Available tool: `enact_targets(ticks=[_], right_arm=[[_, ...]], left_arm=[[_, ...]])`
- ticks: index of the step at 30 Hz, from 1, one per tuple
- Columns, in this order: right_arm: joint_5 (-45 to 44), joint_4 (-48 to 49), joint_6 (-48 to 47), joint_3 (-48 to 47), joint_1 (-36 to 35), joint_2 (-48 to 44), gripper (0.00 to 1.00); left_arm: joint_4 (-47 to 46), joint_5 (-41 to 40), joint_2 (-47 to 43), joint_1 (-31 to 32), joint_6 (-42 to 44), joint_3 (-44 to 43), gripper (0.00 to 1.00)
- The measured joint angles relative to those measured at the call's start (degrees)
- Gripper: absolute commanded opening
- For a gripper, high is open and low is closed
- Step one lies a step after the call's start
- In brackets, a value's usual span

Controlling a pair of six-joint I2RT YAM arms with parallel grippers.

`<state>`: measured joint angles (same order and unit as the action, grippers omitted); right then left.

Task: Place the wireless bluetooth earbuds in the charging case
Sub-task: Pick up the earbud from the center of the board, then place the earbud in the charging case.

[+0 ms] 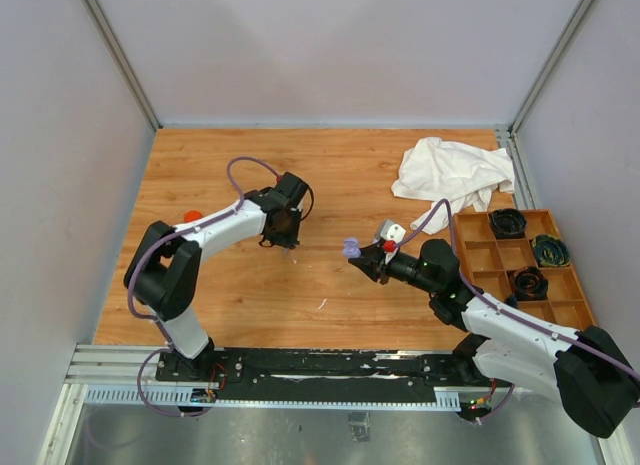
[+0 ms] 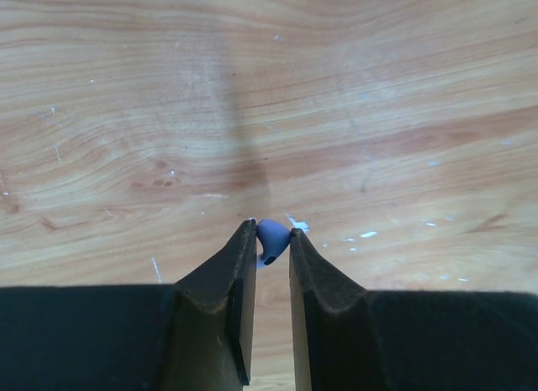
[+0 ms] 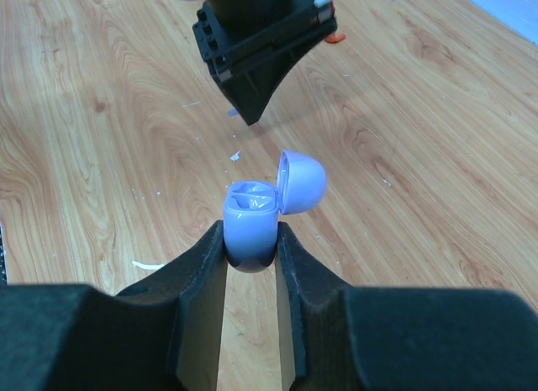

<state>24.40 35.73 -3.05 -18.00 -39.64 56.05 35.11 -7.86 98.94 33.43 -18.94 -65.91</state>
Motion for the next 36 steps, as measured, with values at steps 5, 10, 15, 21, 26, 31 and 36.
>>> enact_targets(ticks=[5,10,15,21,26,31,36], right_arm=[[0.0,1.09,0.33,0.15,0.0,0.0,0.12],[0.0,4.61,1.73,1.95,0.0,-0.31,0.12],[-0.57,8.22,2.21,4.17,0.0,-0.9,0.12],[-2.99,15.89,2.47,8.33,-0.02,-2.6,0.12],[-4.52,22.1,1.55,9.4,-0.02,-2.23,0.15],[-5.68,28.96,0.63,9.4,-0.02,-0.63,0.12],[-6.47,32.28,-0.52,9.05,-0.04,0.74,0.11]], left_arm=[[-5.05,-0.68,-7.19,1.62,-7.06,2.51,0.19],[-11.45,-1.25,-12.33,4.92,-14.43,5.25,0.2],[-17.66,-1.92,-14.45,8.22,-19.76,6.4,0.2],[-25.33,-4.31,-18.95,12.79,-24.11,8.9,0.2],[-31.06,-7.65,-23.12,16.83,-25.29,9.94,0.2],[-37.99,-12.07,-27.58,20.5,-25.46,12.85,0.2],[-43.34,-15.5,-30.82,22.34,-25.57,15.85,0.19]])
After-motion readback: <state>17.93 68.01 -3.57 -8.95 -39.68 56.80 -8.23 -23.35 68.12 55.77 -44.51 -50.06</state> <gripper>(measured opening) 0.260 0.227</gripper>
